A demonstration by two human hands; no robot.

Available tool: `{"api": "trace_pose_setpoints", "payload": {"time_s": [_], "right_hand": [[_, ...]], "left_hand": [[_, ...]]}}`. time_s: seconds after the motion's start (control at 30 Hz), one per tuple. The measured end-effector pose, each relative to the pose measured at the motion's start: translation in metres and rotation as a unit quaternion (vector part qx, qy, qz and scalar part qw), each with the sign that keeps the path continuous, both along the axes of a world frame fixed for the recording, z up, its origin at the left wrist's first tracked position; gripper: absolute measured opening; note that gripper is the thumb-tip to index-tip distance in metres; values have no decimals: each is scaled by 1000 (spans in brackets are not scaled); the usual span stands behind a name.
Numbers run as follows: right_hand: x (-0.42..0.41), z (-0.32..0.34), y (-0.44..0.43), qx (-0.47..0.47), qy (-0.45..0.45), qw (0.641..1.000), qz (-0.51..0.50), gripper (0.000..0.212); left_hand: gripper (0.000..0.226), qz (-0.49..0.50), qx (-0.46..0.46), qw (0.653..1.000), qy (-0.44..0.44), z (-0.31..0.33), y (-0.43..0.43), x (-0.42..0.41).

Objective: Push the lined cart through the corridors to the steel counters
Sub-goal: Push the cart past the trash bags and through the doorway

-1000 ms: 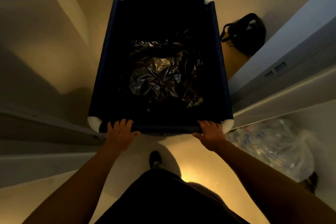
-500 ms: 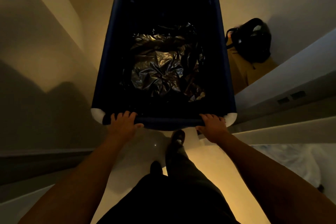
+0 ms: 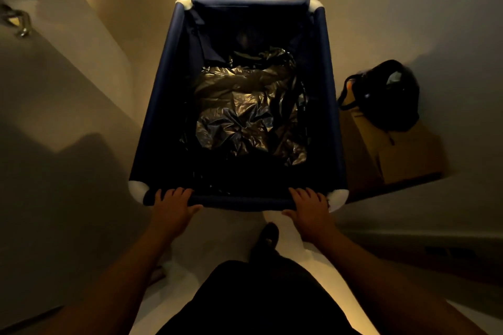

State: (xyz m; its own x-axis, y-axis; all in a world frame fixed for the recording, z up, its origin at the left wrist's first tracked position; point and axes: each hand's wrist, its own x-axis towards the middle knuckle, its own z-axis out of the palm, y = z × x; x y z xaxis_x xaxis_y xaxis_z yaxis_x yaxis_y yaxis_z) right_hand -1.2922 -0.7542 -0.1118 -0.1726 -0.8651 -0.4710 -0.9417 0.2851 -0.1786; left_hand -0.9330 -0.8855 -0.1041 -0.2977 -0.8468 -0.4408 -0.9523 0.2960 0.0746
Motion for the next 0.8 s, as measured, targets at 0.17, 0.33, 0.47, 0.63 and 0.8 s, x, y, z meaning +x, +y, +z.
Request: {"api": "trace_pose_setpoints", "payload": {"time_s": [0.17,0.33,0.47,0.63,0.8], "right_hand": [[-18,-5,-35,-18,-4,1000,7,74],[-37,-5,-70,-20,-14,1000,13,73],[-52,-5,-101,-27,-13,999,22,72],[-68,-6,-139,-20,-10,999,26,70],[-88,-6,-189,-30,8,999,36,70]], "left_hand": [[62,11,-15,1000,-5,-2,-32,-17],[56,22,-41,999,4,-11,-64,-32],[51,23,-71,997,36,-20,-91,-41],[56,-21,48,999,3,-15,-150,-44],[59,-52,52,997,9,-19,-201,-58]]}}
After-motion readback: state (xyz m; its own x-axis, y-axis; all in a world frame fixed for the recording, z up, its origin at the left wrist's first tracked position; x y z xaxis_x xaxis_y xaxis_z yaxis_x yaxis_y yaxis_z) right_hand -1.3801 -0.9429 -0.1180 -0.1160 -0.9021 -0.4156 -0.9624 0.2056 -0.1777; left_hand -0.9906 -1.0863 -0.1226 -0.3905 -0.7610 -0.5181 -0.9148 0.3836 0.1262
